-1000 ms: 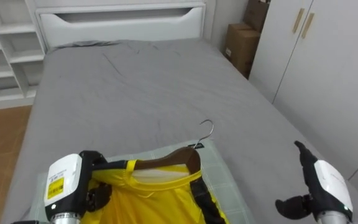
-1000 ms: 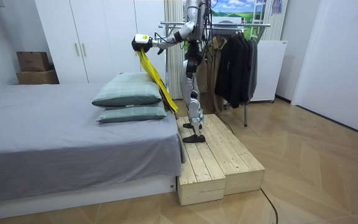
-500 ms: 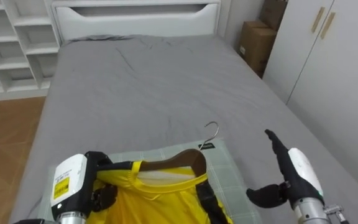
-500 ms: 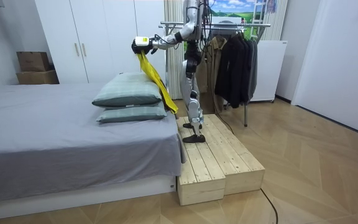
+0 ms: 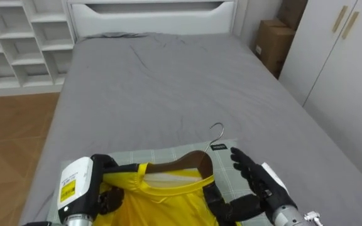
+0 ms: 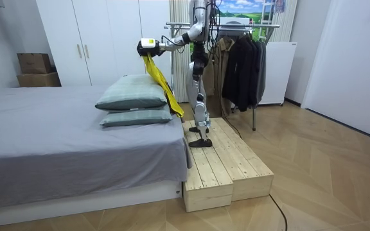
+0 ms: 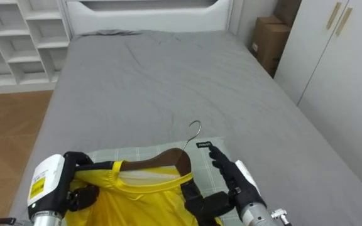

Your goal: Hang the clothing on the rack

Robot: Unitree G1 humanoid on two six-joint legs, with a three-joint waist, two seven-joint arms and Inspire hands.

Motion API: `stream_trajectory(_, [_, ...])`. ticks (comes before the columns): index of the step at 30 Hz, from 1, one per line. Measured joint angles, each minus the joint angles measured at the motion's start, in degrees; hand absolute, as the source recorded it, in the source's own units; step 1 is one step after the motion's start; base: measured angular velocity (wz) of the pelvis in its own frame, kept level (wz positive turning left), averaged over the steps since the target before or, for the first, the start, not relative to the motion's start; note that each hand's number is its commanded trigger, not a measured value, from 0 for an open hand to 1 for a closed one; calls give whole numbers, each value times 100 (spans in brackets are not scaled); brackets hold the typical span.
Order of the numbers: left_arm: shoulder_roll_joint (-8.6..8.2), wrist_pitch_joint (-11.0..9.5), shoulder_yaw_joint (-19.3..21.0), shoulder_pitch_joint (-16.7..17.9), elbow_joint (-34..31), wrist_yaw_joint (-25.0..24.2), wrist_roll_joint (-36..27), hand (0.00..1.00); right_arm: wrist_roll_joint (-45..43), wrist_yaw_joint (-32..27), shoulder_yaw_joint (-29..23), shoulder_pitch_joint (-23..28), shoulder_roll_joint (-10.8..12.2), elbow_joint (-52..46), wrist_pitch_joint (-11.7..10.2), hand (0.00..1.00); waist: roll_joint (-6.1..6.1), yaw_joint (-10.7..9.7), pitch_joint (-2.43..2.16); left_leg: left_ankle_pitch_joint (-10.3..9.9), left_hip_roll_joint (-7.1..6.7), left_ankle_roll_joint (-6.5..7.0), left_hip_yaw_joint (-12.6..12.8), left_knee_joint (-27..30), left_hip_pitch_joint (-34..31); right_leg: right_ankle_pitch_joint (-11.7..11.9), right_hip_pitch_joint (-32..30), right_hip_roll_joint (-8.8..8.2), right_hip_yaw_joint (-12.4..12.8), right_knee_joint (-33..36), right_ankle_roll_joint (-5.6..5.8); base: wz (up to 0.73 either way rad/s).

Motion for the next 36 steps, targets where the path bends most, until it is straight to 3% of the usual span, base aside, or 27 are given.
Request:
stream_trajectory(18, [-14, -192, 16, -2, 0, 50, 246, 100, 195, 592, -26, -153, 26, 997, -12, 0, -18, 14, 9, 2, -23, 2, -36, 23, -9, -1, 16, -36, -103, 4, 0, 0])
stream_trajectory(36, [-13, -339, -74, -129, -9, 44, 220, 100, 159, -92, -36, -696, 82, 1349, -147, 0, -18, -47, 52, 1, -58, 3, -159, 105, -108, -17, 80, -46, -146, -95, 20, 3])
